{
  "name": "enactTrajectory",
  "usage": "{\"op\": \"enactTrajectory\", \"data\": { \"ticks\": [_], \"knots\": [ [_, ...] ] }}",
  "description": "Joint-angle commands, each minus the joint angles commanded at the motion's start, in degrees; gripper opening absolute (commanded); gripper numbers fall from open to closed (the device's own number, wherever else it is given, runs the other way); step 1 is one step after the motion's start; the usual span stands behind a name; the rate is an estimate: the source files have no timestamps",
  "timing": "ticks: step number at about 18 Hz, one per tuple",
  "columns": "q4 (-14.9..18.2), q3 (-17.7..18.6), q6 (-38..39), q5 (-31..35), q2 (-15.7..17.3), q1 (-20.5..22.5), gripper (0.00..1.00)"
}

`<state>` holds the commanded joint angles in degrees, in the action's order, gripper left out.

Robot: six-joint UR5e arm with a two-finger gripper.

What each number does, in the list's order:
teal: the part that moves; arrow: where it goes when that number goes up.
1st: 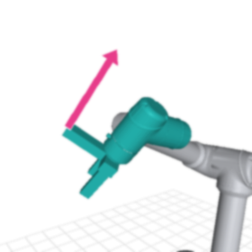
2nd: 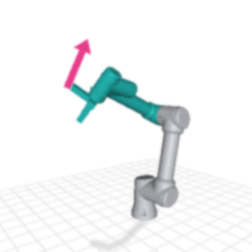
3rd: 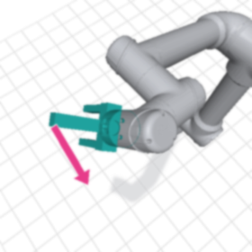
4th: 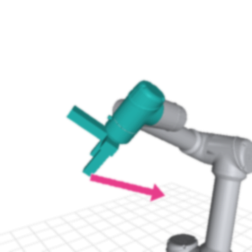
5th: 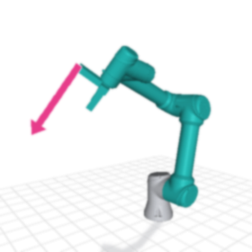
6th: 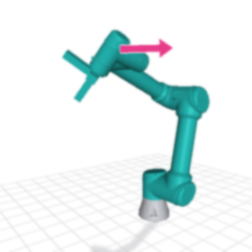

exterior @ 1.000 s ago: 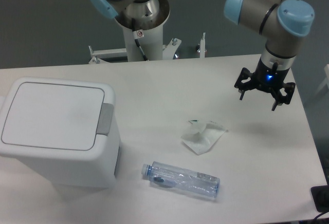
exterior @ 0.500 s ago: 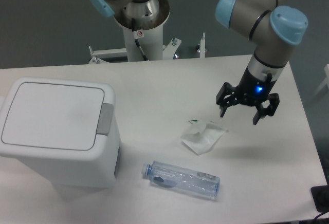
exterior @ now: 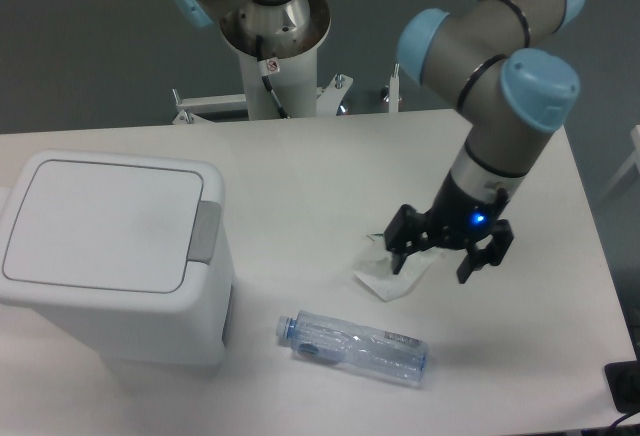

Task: Open the trash can
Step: 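Move the open gripper across the table toward the white trash can, then lower the gripper onto the trash can lid's front edge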

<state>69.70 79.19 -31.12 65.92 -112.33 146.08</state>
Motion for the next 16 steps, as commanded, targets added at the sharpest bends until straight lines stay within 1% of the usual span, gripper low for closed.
{"op": "enactTrajectory", "data": {
  "ticks": [5, 8, 14, 16],
  "knots": [
    [1.14, -0.44, 2.73, -3.51, 3.34, -1.76, 1.00],
    [1.14, -0.44, 3.78, -4.13, 4.92, -3.60, 1.00],
    [1.14, -0.35, 5.02, -5.98, 6.51, -5.72, 1.00],
    [1.06, 0.00, 5.89, -6.50, 8.00, -6.16, 1.00]
  ]
}}
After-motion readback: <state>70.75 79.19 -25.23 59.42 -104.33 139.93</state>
